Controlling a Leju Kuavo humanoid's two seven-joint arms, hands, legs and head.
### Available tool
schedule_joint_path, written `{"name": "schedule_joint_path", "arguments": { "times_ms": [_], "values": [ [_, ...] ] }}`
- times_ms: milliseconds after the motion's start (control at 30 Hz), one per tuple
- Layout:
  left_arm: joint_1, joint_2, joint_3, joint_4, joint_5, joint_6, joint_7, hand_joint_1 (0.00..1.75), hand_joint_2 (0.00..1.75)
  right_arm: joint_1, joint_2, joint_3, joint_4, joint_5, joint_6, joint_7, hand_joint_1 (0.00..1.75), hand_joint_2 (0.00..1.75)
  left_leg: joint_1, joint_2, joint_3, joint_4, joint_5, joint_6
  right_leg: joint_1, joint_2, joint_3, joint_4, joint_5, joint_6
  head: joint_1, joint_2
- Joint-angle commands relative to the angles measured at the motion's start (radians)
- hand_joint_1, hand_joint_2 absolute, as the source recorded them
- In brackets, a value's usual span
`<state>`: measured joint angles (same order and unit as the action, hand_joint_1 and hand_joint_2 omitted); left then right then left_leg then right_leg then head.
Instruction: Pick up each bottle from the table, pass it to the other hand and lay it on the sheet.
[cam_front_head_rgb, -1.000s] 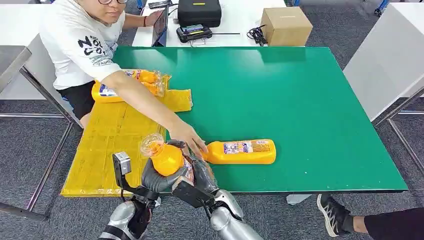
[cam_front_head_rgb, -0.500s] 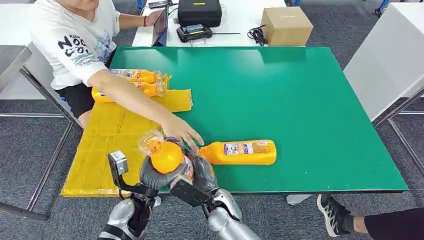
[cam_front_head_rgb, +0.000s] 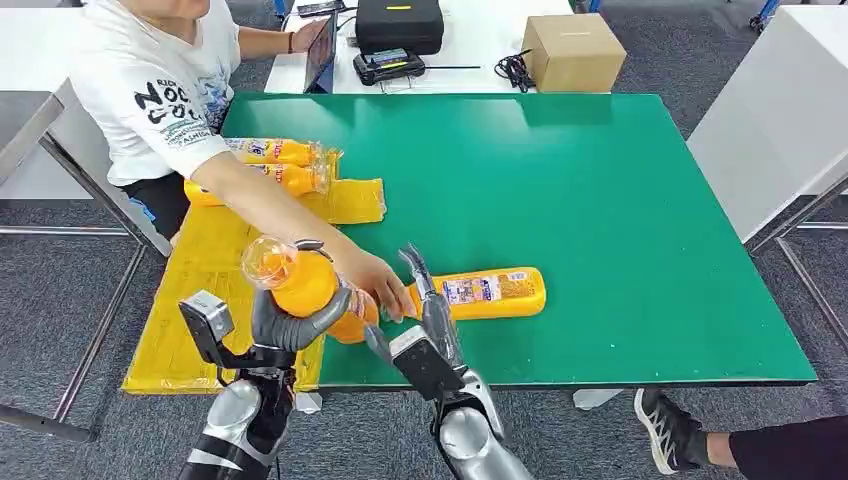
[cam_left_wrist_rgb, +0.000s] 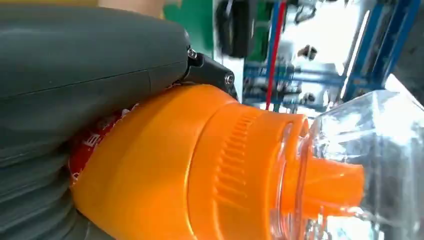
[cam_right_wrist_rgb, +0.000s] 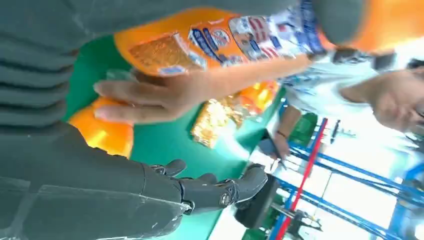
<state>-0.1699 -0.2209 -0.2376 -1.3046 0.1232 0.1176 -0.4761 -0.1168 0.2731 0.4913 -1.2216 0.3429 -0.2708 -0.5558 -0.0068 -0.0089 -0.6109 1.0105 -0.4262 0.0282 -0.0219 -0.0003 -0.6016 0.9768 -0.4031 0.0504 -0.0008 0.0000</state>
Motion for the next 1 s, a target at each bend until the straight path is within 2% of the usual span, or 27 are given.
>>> {"name": "schedule_joint_path", "arguments": {
  "times_ms": [33,167,200,233,467,600,633,700,733,767,900,933,1000],
  "values": [
    [-0.096,0.007,0.117,0.096,-0.046,0.073,-0.027,1.75,1.75,0.040,-0.068,0.004,-0.187,-0.023,0.048,-0.011,0.00,0.00,0.001,-0.001,0.002,0.000,-0.001,-0.002,0.001,-0.001,0.003,-0.001,-0.001,-0.002,0.000,0.000],
    [-0.165,0.020,0.195,0.179,-0.073,0.134,-0.063,1.75,1.75,0.048,-0.079,0.018,-0.251,-0.037,0.066,-0.033,0.00,0.00,0.002,-0.001,0.004,0.000,-0.001,-0.002,0.003,-0.001,0.005,-0.001,-0.001,-0.003,0.000,0.000],
    [-0.186,0.027,0.213,0.199,-0.121,0.184,-0.103,1.75,1.75,0.055,-0.072,0.008,-0.280,-0.057,0.058,-0.051,0.00,0.00,0.003,0.000,0.005,0.000,-0.002,-0.003,0.003,-0.001,0.006,-0.001,-0.001,-0.003,0.000,0.000],
    [-0.199,0.034,0.224,0.211,-0.144,0.203,-0.101,1.75,1.75,0.061,-0.063,-0.002,-0.304,-0.075,0.049,-0.062,0.00,0.00,0.001,0.000,0.002,0.000,0.000,-0.002,0.002,-0.001,0.002,0.000,0.000,-0.002,0.000,0.000],
    [-0.206,0.037,0.229,0.222,-0.166,0.212,-0.106,1.75,1.75,0.065,-0.063,-0.004,-0.326,-0.081,0.045,-0.061,0.00,0.00,0.001,0.000,0.002,0.000,0.000,-0.001,0.001,0.000,0.002,-0.001,0.000,-0.001,0.000,0.000],
    [-0.260,0.110,0.197,0.305,-0.581,0.541,-0.137,1.75,1.75,0.042,-0.061,0.004,-0.325,-0.124,0.067,-0.063,0.00,0.00,0.002,0.000,0.003,0.000,-0.001,-0.002,0.002,0.000,0.004,0.000,-0.001,-0.002,0.000,0.000],
    [-0.275,0.109,0.251,0.319,-0.741,0.581,-0.139,1.75,1.75,0.032,-0.062,0.011,-0.320,-0.127,0.072,-0.062,0.00,0.00,0.001,0.001,0.003,0.000,-0.001,-0.002,0.001,0.000,0.003,0.000,0.000,-0.002,0.000,0.000],
    [-0.307,0.109,0.370,0.379,-1.009,0.581,-0.119,1.75,1.75,0.021,-0.060,0.019,-0.304,-0.151,0.083,-0.061,0.00,0.00,0.002,0.002,0.003,0.000,0.000,-0.002,0.002,0.001,0.003,-0.001,0.000,-0.002,0.000,0.000],
    [-0.337,0.137,0.354,0.468,-1.054,0.581,-0.102,1.75,1.75,0.017,-0.063,0.023,-0.294,-0.151,0.083,-0.061,0.00,0.00,0.002,0.003,0.003,0.000,-0.001,-0.002,0.002,0.003,0.003,0.000,0.000,-0.002,0.000,0.000],
    [-0.337,0.148,0.372,0.469,-1.174,0.581,-0.078,1.75,1.75,0.013,-0.064,0.024,-0.285,-0.161,0.088,-0.059,0.00,0.00,0.001,0.002,0.002,-0.001,0.000,-0.001,0.001,0.002,0.002,0.000,0.000,-0.002,0.000,0.000],
    [-0.335,0.144,0.384,0.482,-1.191,0.581,-0.084,1.75,1.75,0.012,-0.065,0.023,-0.280,-0.164,0.089,-0.060,0.00,0.00,0.002,0.004,0.003,0.000,-0.001,-0.002,0.002,0.003,0.003,0.000,0.000,-0.003,0.000,0.000],
    [-0.366,0.160,0.353,0.585,-1.235,0.581,-0.058,1.75,1.75,0.011,-0.066,0.023,-0.279,-0.166,0.091,-0.060,0.00,0.00,0.002,0.003,0.002,0.000,0.000,-0.001,0.002,0.002,0.001,0.000,0.001,-0.002,-0.001,0.000],
    [-0.364,0.189,0.313,0.597,-1.373,0.581,0.015,1.75,1.75,0.008,-0.069,0.023,-0.276,-0.176,0.102,-0.058,0.00,0.00,0.002,0.003,0.005,-0.001,0.000,-0.002,0.003,0.000,0.005,-0.001,0.000,-0.003,0.000,0.000]
  ]
}}
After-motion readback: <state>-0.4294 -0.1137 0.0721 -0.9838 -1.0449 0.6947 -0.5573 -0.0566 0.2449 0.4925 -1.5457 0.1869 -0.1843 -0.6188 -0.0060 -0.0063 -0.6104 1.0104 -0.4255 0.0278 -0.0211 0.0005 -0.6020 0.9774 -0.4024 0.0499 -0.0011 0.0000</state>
